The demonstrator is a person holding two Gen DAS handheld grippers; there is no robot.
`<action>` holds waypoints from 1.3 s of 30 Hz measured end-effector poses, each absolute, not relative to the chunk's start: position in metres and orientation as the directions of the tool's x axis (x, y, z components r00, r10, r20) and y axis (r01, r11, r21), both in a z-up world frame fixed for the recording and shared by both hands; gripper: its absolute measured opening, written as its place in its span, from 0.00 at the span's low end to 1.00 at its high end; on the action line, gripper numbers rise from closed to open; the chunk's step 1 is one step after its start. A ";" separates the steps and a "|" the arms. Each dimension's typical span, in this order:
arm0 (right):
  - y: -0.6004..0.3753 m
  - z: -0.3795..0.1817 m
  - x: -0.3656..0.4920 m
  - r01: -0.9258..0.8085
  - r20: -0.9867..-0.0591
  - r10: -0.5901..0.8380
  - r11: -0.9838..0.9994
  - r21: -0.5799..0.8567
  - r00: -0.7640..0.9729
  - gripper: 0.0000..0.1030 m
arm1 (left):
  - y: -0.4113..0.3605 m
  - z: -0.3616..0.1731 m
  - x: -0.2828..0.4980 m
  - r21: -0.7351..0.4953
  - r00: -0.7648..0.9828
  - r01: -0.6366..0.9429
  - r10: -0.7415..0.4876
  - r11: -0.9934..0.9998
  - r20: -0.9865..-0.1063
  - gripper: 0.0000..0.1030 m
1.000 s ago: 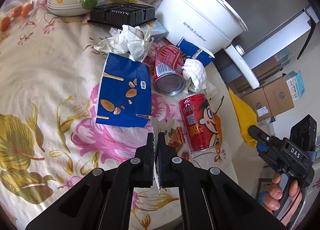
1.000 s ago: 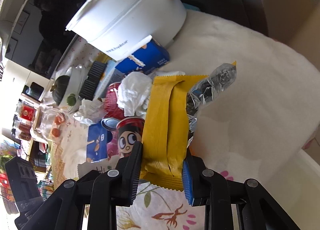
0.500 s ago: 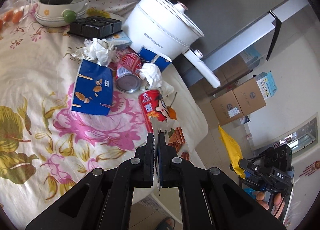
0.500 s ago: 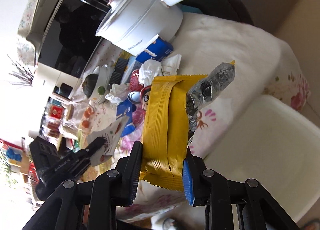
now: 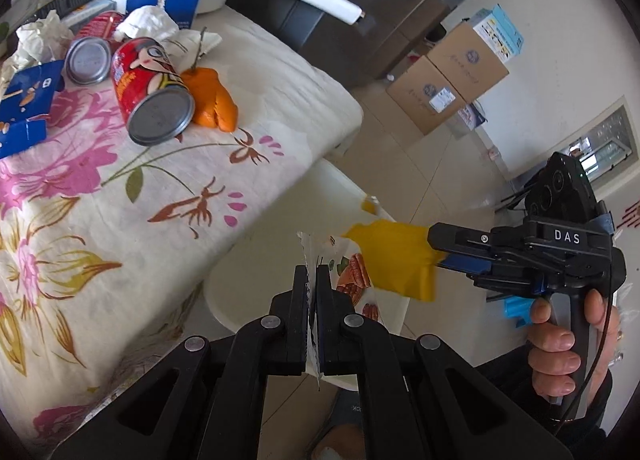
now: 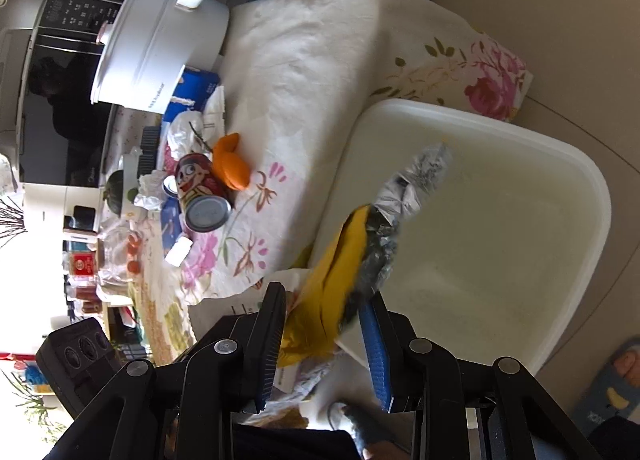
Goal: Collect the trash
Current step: 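Carry both packets over the white bin and open both tools to drop them, then grasp the blue almond box with the left tool while the right tool grasps the orange peel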
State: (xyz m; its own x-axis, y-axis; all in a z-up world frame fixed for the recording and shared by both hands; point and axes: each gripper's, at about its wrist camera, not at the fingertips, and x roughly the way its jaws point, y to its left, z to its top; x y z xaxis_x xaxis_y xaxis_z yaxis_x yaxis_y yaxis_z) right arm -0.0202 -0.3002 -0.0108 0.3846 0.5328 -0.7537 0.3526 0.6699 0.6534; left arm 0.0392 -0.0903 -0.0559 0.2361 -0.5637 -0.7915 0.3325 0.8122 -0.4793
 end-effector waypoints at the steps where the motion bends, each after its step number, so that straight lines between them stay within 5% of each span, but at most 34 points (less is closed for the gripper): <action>1: -0.301 -0.013 -0.021 0.355 -0.767 0.521 0.684 0.637 0.374 0.35 | -0.096 -0.059 0.039 -0.473 0.226 0.339 -0.559 0.813 -0.798 0.03; 10: -0.299 -0.019 -0.020 0.349 -0.793 0.503 0.715 0.605 0.344 0.44 | -0.107 -0.082 0.049 -0.444 0.179 0.319 -0.513 0.837 -0.839 0.11; 12: -0.297 -0.019 -0.019 0.346 -0.792 0.508 0.715 0.607 0.340 0.49 | -0.109 -0.086 0.050 -0.443 0.166 0.310 -0.506 0.841 -0.846 0.38; 14: -0.295 -0.019 -0.018 0.344 -0.793 0.508 0.717 0.606 0.337 0.57 | -0.107 -0.087 0.052 -0.450 0.173 0.307 -0.514 0.839 -0.840 0.52; 30: -0.266 -0.017 0.001 0.283 -0.807 0.482 0.766 0.577 0.341 0.63 | -0.037 -0.053 0.088 -0.461 0.301 0.148 -0.484 0.875 -0.822 0.52; 35: -0.248 -0.006 0.019 0.221 -0.807 0.468 0.798 0.561 0.360 0.65 | 0.033 -0.030 0.120 -0.430 0.428 -0.022 -0.380 0.903 -0.820 0.53; 39: -0.237 -0.005 0.039 0.199 -0.824 0.434 0.828 0.524 0.364 0.69 | 0.077 -0.025 0.148 -0.365 0.453 -0.137 -0.270 0.921 -0.850 0.64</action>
State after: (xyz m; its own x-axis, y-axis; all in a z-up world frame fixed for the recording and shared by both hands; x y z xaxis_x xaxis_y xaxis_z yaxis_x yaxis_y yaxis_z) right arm 0.0389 -0.2367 -0.0047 0.3640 0.4339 -0.8242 0.1989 0.8283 0.5239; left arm 0.1478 0.0768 -0.0247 0.4533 -0.2695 -0.8496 -0.1375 0.9206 -0.3654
